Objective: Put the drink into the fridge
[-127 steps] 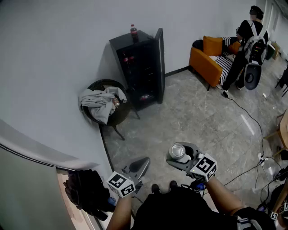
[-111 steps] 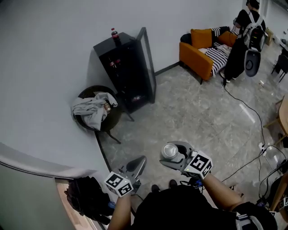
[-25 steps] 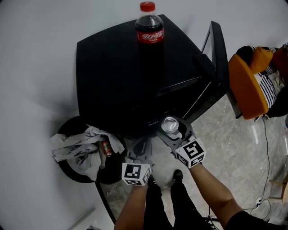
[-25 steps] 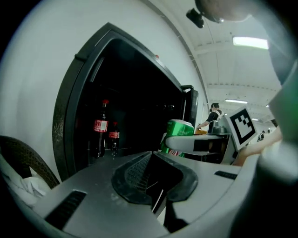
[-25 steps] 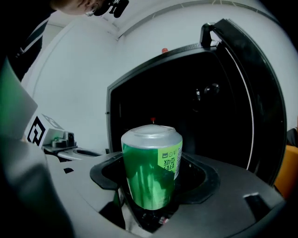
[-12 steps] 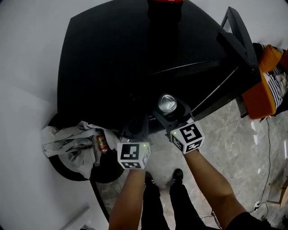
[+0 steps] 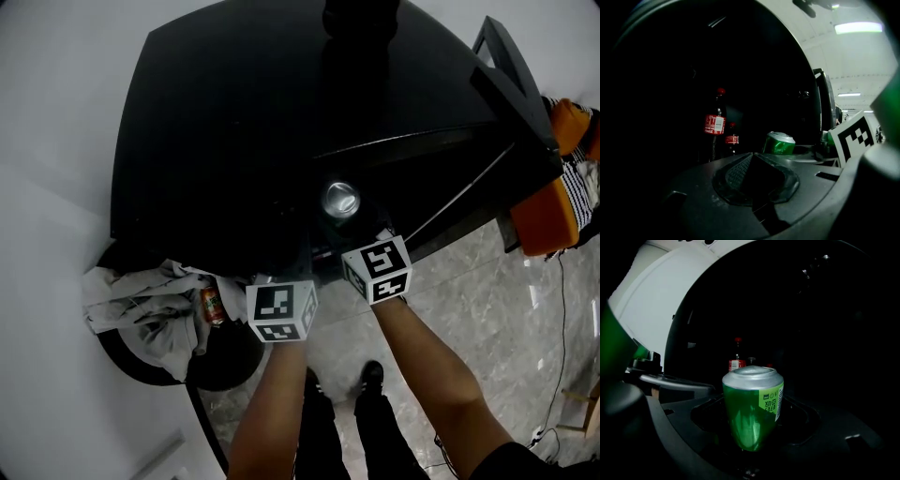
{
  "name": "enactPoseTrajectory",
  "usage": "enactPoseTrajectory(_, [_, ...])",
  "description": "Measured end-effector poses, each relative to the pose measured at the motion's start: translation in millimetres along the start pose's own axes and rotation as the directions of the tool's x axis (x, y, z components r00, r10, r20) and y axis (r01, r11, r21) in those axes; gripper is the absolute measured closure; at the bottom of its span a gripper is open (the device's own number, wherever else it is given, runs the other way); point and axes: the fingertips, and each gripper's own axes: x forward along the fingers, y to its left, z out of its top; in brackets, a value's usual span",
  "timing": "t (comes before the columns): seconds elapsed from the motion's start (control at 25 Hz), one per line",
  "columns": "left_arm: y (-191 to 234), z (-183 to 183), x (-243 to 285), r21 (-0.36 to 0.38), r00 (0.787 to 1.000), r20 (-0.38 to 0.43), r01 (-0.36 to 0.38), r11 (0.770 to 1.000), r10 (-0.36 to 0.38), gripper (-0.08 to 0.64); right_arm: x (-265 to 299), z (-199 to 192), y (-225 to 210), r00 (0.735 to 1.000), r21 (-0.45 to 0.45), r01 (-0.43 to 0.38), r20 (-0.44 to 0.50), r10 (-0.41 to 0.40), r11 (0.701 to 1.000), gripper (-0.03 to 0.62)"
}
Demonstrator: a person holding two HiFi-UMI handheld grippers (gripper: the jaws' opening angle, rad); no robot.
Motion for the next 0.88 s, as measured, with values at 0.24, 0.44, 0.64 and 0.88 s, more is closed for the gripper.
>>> enactPoseTrajectory(0.24, [14.3,-7.6,8.6,-0.028,0.999,0.002,-0.041,0.999,0.041,0.548,5.0,-15.5,0.2,0.999,-0.001,0.005,-0.031,-0.005,1.000,0.261])
enactPoseTrajectory(0.44, [12.7,-15.2,14.7,-0.020,0.999,-0.016,-0.047,0.999,0.046,0.548,9.7,-19.6,0.3,0.999,-0.013,0.005,-0.045,-0.006,1.000,0.260])
enactPoseTrajectory(0.64, [13.3,-20.1,18.3,-0.015,0.998,-0.028,-0.058,0.998,0.058,0.548,14.9,-18.1,1.9,0.999,-0.017,0.007,-0.039,-0.008,1.000,0.260])
enactPoseTrajectory(0.88, [17.8,-24.1,20.2,-0.022,0.996,-0.033,-0.078,0.997,0.077,0.548,18.1,-22.0,-2.1,0.998,-0.006,0.033,-0.045,-0.033,0.999,0.259])
